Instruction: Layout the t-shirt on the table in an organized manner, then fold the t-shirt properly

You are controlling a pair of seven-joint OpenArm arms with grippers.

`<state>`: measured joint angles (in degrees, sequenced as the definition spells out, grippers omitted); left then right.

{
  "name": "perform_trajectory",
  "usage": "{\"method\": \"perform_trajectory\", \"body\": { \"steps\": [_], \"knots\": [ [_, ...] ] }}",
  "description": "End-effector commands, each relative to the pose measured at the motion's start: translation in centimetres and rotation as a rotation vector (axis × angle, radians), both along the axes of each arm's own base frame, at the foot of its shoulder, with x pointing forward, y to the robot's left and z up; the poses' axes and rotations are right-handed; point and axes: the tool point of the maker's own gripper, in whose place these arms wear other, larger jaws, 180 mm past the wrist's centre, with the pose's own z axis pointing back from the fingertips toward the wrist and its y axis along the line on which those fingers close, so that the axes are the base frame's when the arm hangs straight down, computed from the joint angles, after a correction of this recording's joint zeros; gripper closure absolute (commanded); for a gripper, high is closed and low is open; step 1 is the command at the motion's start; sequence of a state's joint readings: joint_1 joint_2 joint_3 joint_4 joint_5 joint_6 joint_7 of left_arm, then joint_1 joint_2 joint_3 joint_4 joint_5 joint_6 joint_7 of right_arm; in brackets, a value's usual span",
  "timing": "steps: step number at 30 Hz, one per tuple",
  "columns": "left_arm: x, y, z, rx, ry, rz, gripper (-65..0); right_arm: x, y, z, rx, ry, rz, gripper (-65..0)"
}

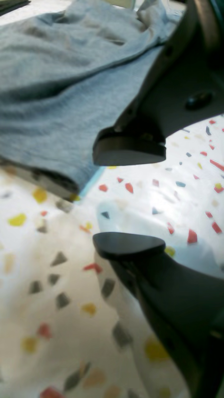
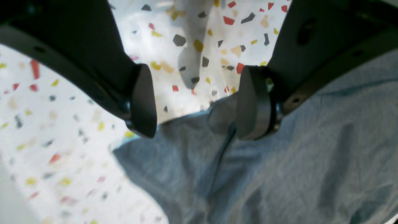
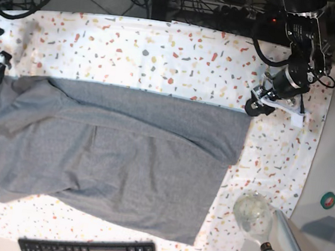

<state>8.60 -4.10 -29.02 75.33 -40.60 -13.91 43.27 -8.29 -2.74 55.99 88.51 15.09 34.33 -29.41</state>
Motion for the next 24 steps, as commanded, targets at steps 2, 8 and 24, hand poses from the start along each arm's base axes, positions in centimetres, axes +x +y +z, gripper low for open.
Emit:
{"method": "perform_trajectory", "body": {
  "steps": [2, 8, 24],
  "knots": [
    [1.3, 0.1, 0.7, -0.009, -0.039, 0.001, -32.1, 0.4, -0.5, 0.4, 0.003, -0.036, -0.009, -38.3],
    [2.6, -0.2, 0.0, -0.044, -0.028, 0.014, -31.9, -0.6, -1.7, -1.5, 0.075, -0.010, -0.092, -38.3],
    [2.5, -0.3, -1.6, -0.075, 0.018, 0.027, 0.0, 1.7, -3.5, -6.0, 0.390, 0.012, -0.261, -38.3]
  ]
}}
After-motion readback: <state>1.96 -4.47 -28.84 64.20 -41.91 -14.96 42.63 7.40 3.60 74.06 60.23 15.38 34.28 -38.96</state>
